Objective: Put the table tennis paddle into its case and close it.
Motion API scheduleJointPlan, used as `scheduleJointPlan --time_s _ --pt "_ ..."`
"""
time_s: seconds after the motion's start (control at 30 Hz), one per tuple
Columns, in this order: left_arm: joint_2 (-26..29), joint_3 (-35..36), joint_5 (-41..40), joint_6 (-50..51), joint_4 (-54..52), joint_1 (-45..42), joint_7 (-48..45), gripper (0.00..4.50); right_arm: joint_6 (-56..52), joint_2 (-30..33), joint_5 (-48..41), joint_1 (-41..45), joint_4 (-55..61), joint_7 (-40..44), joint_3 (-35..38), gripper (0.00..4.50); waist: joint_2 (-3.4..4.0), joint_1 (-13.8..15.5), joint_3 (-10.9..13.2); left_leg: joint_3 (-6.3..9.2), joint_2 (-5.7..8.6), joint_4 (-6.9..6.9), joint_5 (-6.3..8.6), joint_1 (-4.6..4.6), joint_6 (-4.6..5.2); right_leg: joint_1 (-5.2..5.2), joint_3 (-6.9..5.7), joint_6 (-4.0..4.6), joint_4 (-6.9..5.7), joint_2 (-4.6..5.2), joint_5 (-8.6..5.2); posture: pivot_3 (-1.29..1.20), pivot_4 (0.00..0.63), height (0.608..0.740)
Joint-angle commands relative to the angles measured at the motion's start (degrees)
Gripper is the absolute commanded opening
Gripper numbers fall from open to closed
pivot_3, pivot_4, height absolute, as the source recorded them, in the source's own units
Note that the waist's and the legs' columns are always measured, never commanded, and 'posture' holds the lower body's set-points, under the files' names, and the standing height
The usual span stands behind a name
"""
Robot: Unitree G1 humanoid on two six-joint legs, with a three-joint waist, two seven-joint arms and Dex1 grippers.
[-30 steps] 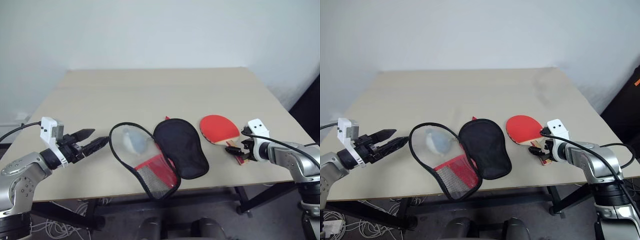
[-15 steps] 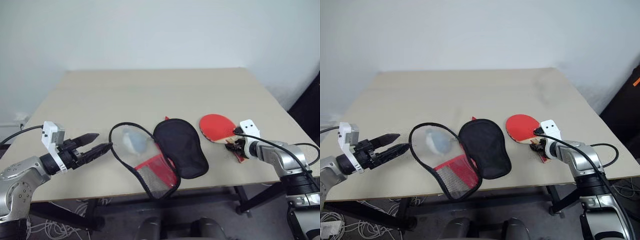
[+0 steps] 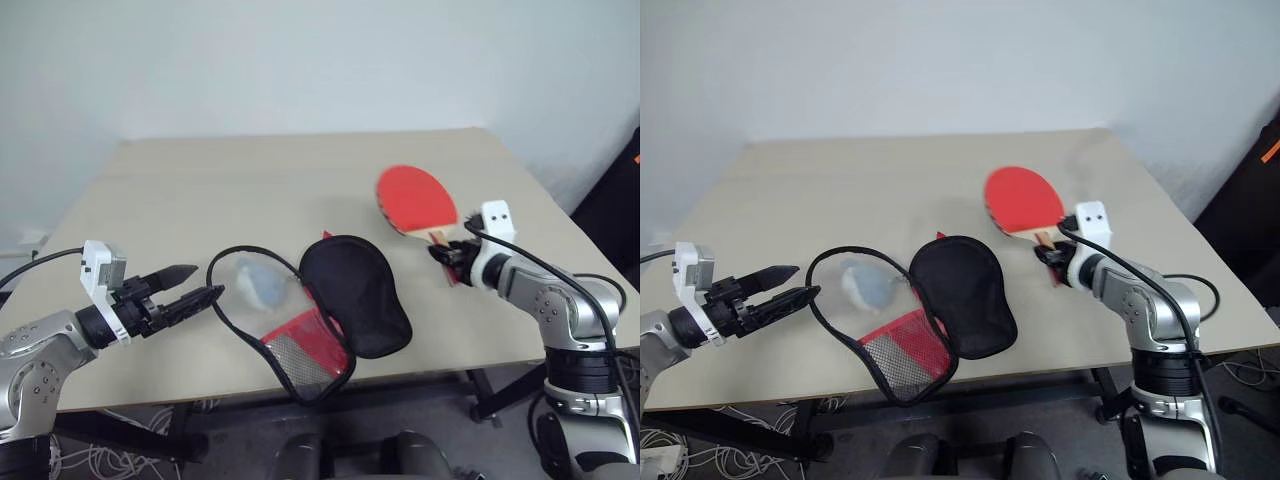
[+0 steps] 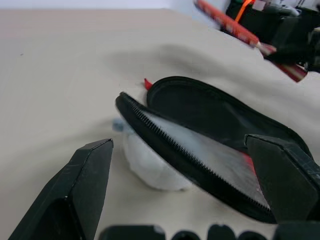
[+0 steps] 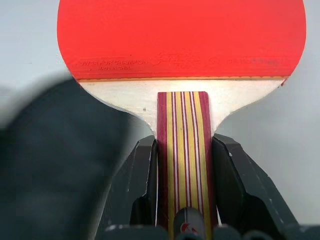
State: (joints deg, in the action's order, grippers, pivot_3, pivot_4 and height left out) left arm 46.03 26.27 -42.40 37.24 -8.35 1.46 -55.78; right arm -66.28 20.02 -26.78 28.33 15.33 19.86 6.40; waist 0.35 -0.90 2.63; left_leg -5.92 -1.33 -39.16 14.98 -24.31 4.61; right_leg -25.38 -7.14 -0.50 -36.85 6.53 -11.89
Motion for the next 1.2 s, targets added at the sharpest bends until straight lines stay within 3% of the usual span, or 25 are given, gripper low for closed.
scheduleJointPlan --time_s 0.03,0.4,0.93,1.2 --pt "0.99 0.33 0.46 -1.15 0.05 -1.38 -0.52 4.50 -4.70 -2.00 -1.71 -0.92 7.83 -1.82 -4.42 1.18 0.00 -0.05 0.00 -0.02 -0.04 -0.02 -0.01 0.00 -0.01 0.00 0.01 0.03 0.01 -0.06 0.02 0.00 0.000 0.706" --pt "0.40 0.40 0.68 -0.92 -0.22 -1.04 0.00 4.50 -6.63 -6.20 3.39 -5.20 5.05 -7.10 -13.78 1.18 -0.04 -0.25 -0.02 -0.08 -0.11 -0.05 -0.03 -0.10 -0.07 -0.11 0.05 0.16 0.06 -0.15 0.09 0.00 0.000 0.706" --pt "0.59 0.56 0.34 -0.08 -0.44 -0.94 0.55 4.50 -10.28 -11.89 4.88 -1.56 4.51 -7.50 -17.92 1.18 -0.09 -1.02 -0.05 -0.14 -0.47 -0.04 -0.05 -0.07 -0.36 -0.15 0.12 0.26 0.06 -0.55 0.14 0.00 0.000 0.706" --pt "0.28 0.60 0.21 0.13 -0.97 -0.38 0.98 4.50 -10.44 -11.06 6.64 -1.96 3.48 -7.97 -19.17 1.18 -0.13 -0.96 -0.08 -0.17 -0.47 -0.05 -0.05 -0.07 -0.37 -0.15 0.13 0.27 0.06 -0.55 0.15 0.00 0.000 0.706"
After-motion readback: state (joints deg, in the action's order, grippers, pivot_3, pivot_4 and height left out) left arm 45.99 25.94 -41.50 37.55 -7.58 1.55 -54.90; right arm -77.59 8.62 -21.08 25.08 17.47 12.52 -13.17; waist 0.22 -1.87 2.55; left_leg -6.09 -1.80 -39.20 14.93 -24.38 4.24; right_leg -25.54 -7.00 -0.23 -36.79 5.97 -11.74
